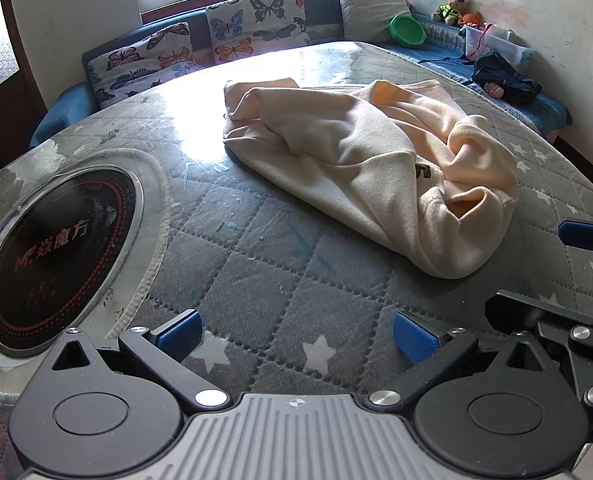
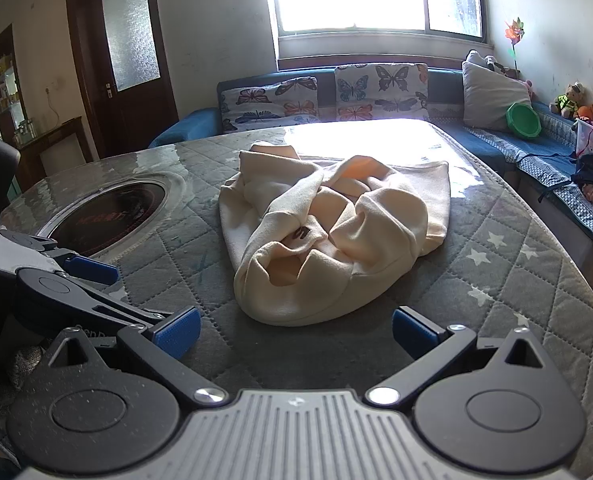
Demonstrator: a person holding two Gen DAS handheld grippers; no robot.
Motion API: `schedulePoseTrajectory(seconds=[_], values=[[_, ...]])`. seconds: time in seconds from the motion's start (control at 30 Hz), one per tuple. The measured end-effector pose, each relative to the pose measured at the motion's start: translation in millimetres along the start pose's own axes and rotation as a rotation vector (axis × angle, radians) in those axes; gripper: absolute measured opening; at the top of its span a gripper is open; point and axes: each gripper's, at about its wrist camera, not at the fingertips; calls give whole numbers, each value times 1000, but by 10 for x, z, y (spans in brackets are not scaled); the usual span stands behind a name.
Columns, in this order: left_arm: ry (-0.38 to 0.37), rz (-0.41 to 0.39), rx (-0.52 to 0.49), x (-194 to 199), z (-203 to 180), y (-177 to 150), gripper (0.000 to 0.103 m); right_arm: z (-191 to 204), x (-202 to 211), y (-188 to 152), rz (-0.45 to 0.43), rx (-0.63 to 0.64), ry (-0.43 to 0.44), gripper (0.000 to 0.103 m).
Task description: Fold clothes
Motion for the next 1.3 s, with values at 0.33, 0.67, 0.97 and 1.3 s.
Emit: schedulePoseTrajectory(seconds=[0.33,0.67,0.97,1.3], values=[[1,1,0,-10,1,14,103,-2,-12,5,1,-2,-2,103],[1,4,0,-24,2,27,103,-15,-19,7,3,-5,-2,103],[-1,6,3,-32,9,36,103,-13,-32,18,4,2,-4,103],[-1,9,4,-48,14,62,103,-17,-64,50,3,9,-7,103]])
Point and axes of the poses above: each gripper's, at about its wrist camera, not at the fingertips, and x roughly against the way its jaws point, z to its left, y to its top, and after that the axes turned 6 degrees about -x, right-handed
